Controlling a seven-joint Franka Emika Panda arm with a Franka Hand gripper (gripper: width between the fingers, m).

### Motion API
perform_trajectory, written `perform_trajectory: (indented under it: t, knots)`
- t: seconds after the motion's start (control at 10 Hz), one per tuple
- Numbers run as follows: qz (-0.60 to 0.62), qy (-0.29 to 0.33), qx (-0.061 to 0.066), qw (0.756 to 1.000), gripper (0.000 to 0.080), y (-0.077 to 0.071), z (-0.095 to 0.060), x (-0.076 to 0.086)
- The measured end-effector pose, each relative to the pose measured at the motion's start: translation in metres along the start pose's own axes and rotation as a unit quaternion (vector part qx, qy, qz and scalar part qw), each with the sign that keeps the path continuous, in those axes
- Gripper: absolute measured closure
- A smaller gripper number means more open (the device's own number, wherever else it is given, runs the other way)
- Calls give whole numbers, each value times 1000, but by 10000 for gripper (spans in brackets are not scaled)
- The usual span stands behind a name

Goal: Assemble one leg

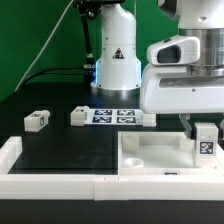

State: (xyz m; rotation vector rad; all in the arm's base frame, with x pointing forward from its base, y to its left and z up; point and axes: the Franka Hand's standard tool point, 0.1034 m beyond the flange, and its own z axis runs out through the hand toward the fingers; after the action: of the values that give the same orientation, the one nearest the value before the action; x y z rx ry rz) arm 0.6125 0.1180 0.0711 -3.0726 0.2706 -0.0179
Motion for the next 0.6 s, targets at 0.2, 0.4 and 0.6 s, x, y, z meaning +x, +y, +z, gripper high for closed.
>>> perform_trajectory:
  t: [0.2,0.4,0.6]
  knots:
    - [89,1,-2,996,509,1,0,0]
    - [138,4,-9,990,508,10,0,3]
    - [149,5,-10,989,508,11,-1,3]
